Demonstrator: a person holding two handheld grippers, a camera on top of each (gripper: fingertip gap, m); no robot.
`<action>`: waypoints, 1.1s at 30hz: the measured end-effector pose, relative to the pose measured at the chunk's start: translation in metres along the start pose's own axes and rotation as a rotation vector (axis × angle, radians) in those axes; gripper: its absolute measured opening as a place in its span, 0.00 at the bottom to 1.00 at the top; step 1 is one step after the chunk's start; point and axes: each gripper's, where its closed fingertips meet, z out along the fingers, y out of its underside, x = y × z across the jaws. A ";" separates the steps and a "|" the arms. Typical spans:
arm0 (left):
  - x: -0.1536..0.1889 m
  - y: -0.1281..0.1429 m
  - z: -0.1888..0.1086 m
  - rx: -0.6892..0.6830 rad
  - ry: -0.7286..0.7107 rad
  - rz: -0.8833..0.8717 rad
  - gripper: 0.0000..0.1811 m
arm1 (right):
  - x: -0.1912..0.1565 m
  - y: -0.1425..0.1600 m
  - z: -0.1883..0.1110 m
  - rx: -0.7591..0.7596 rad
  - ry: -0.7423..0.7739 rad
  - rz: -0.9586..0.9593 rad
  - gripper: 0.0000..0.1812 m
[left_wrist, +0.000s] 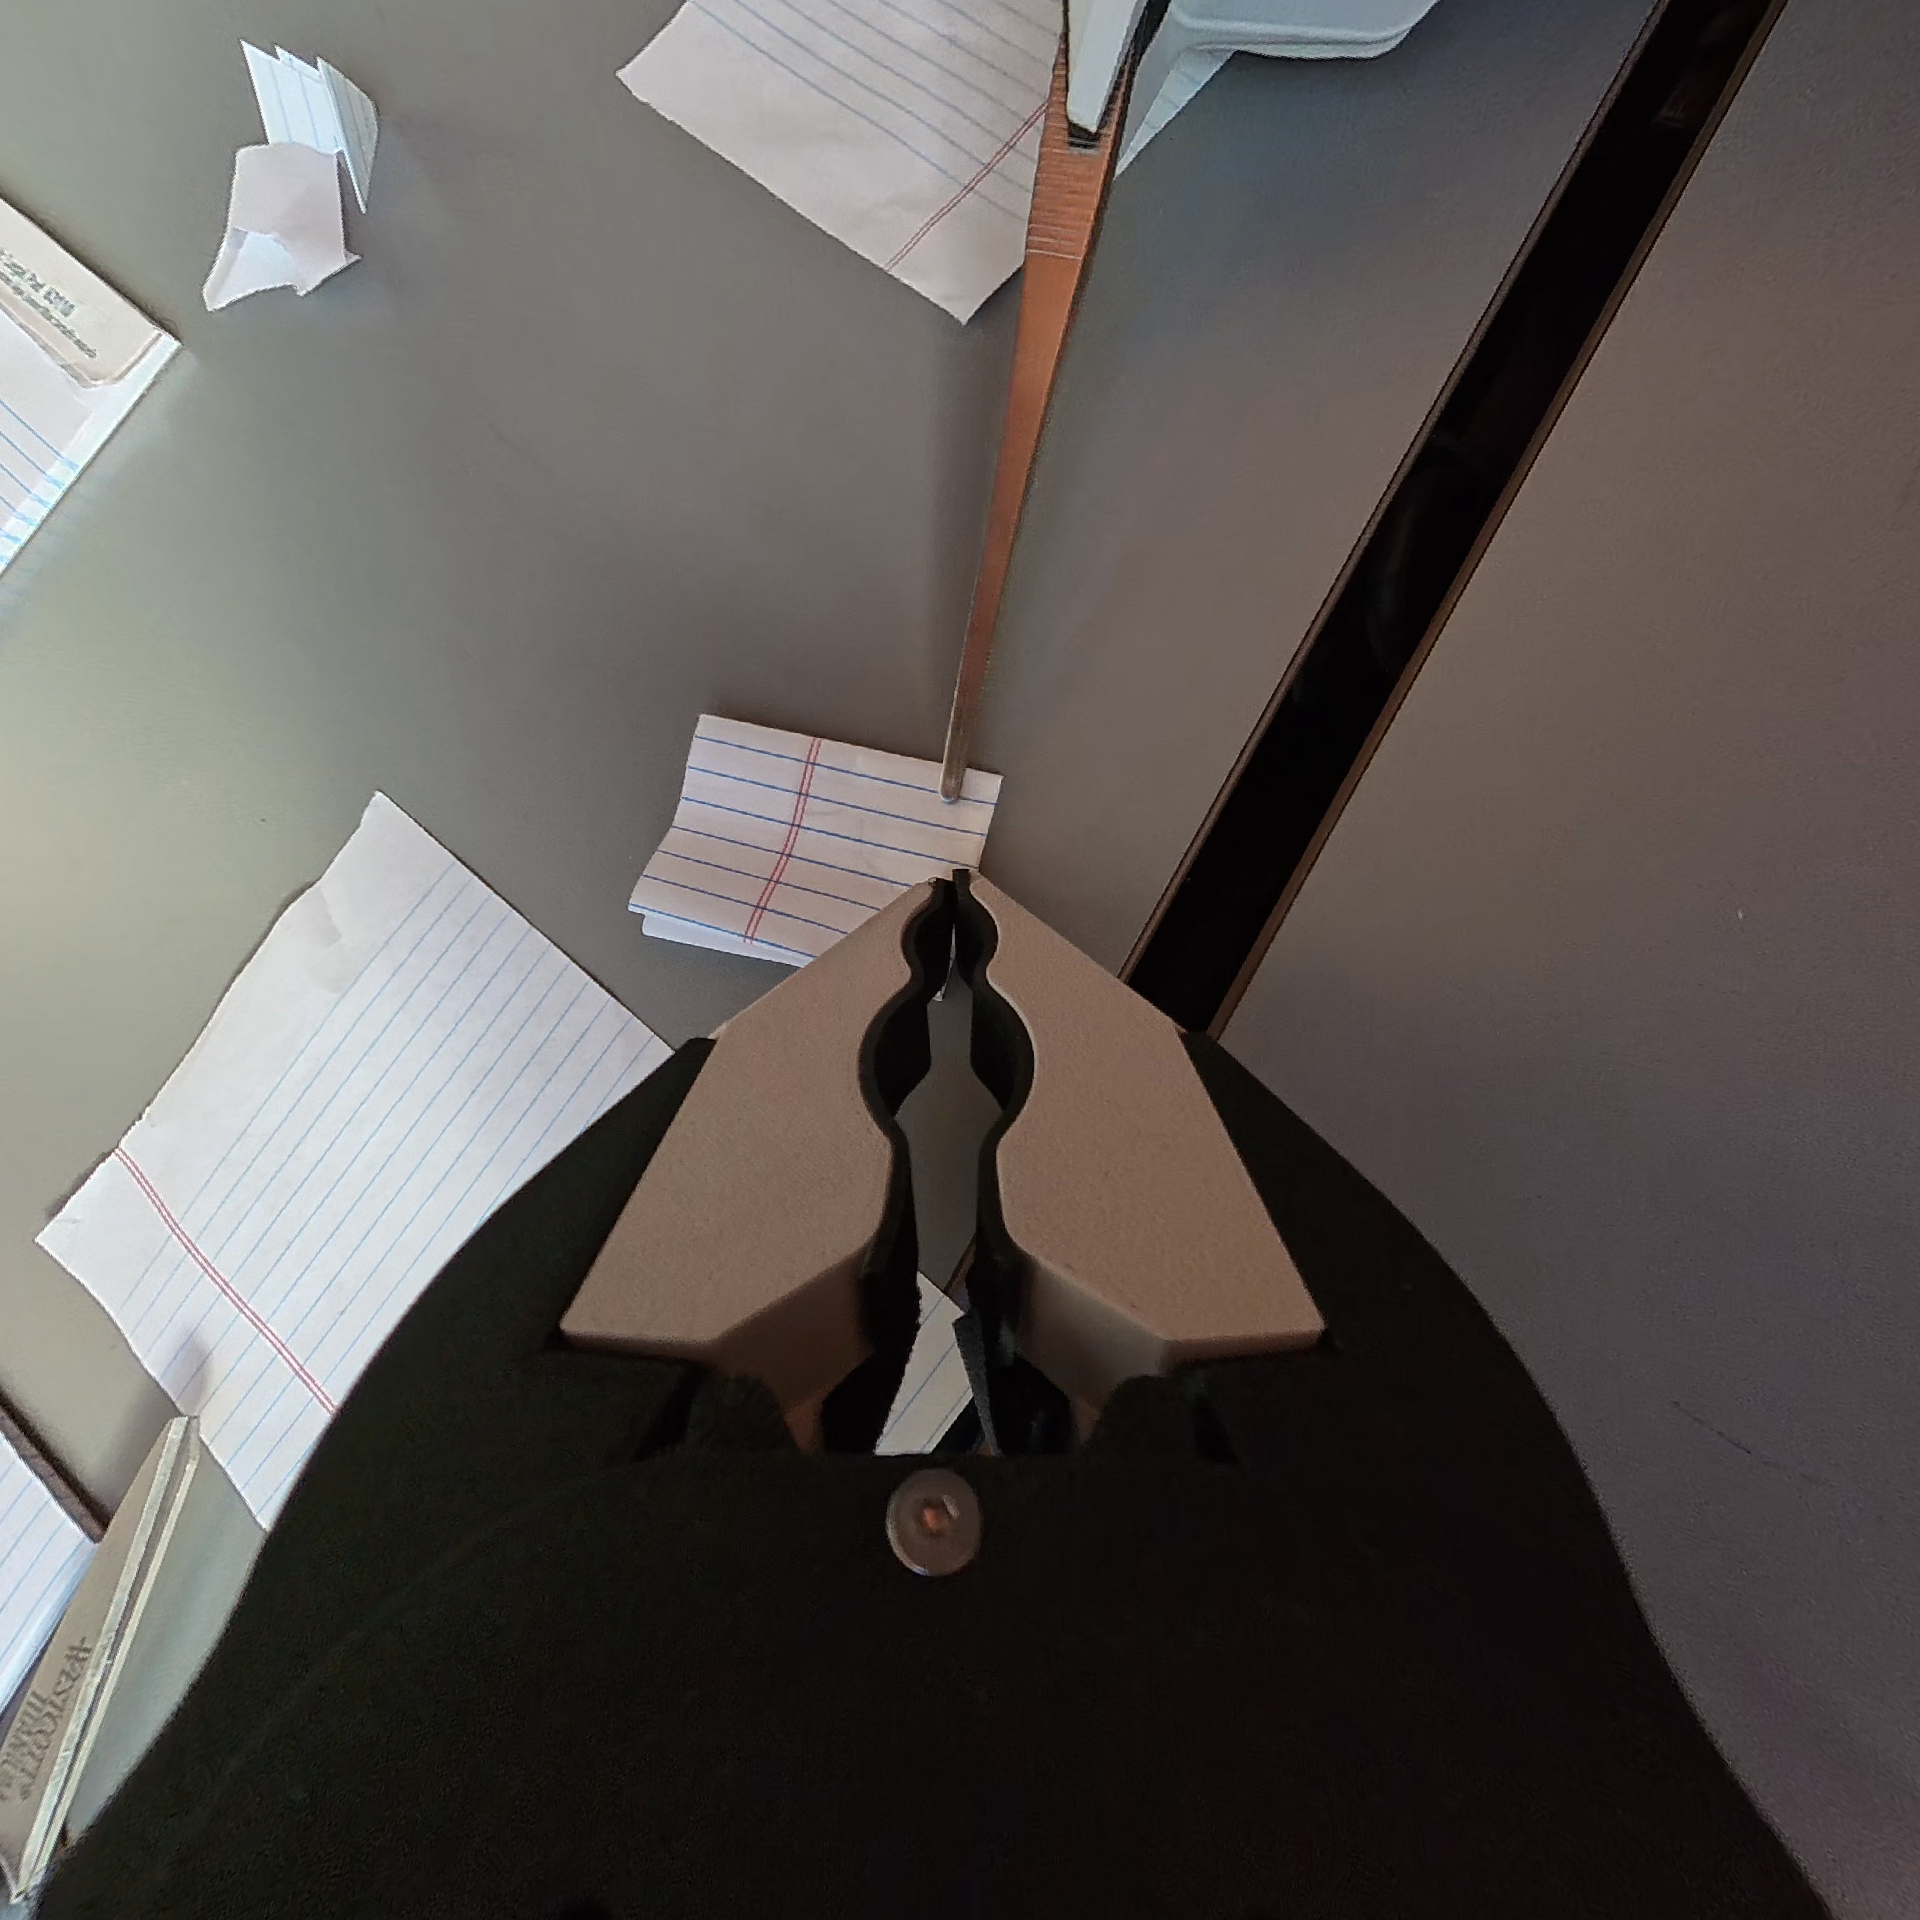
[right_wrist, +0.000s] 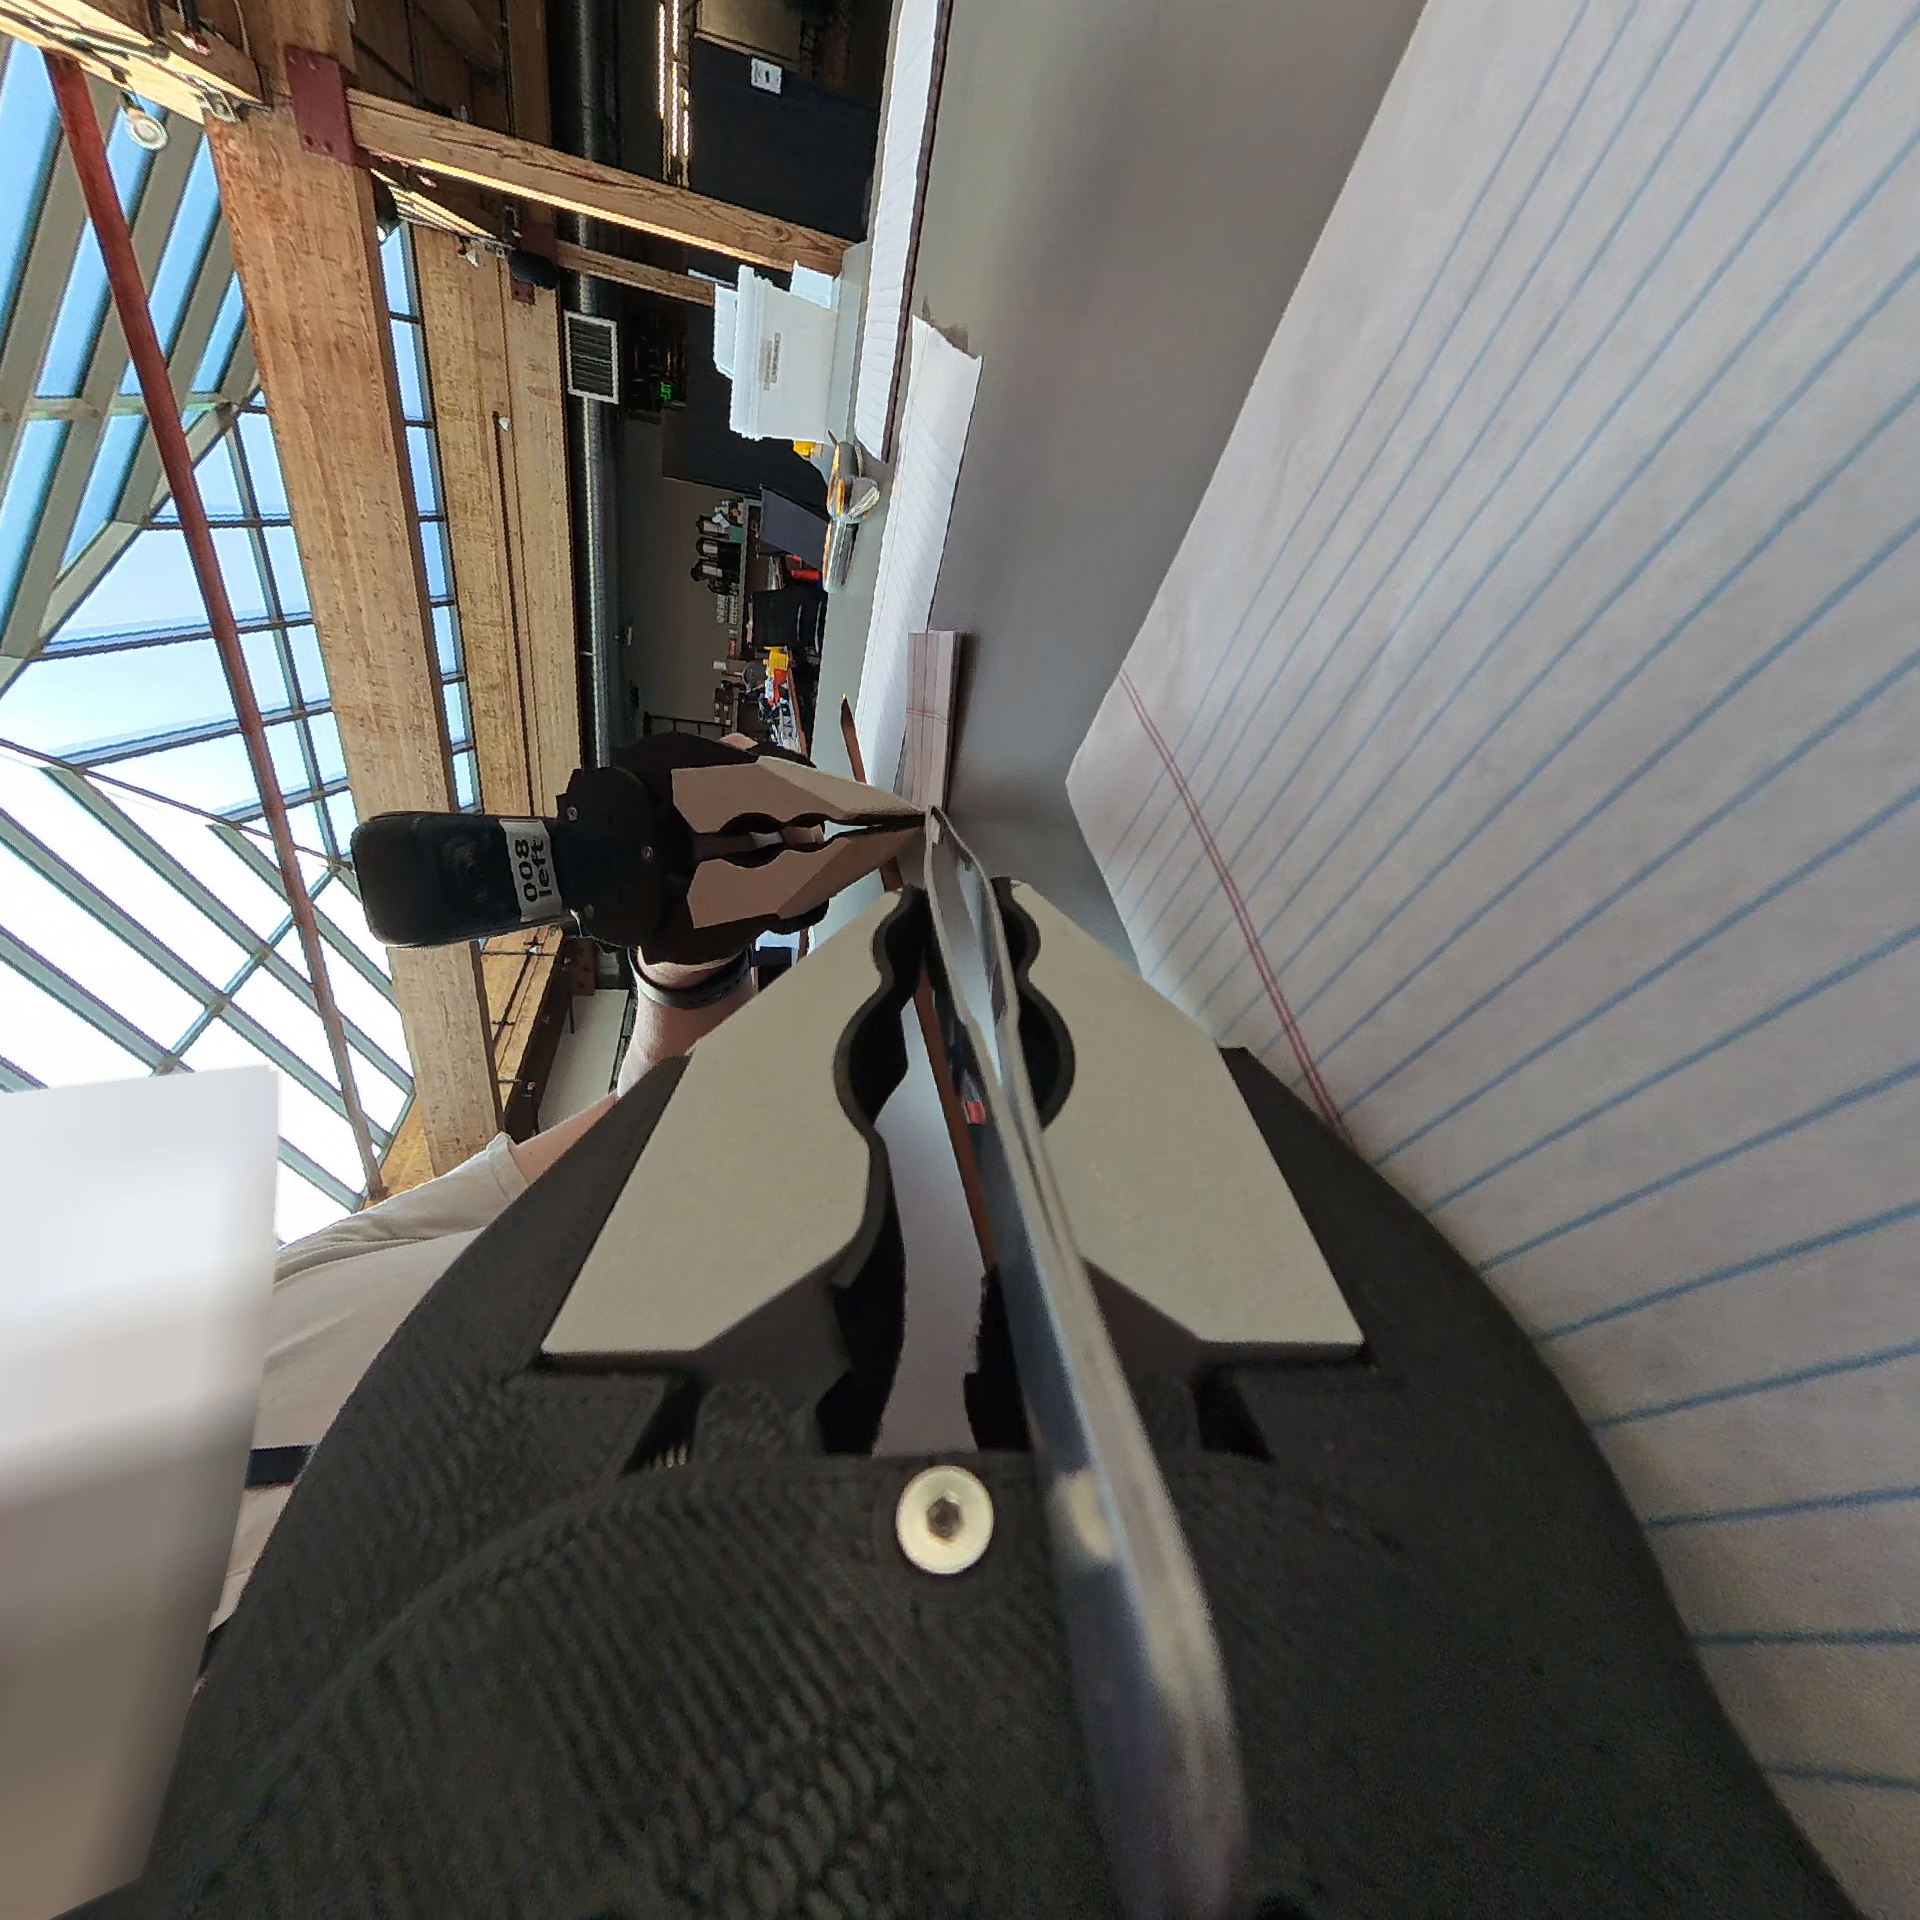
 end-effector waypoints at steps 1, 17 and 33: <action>0.000 0.000 0.000 -0.001 0.001 0.002 0.00 | 0.000 -0.002 0.000 0.004 0.001 0.003 0.06; 0.000 0.000 0.000 -0.008 0.012 0.012 0.00 | 0.009 -0.042 0.012 0.043 0.033 0.022 0.07; 0.000 0.000 0.000 0.029 0.038 -0.033 0.00 | -0.009 -0.033 0.047 0.016 -0.034 -0.039 0.06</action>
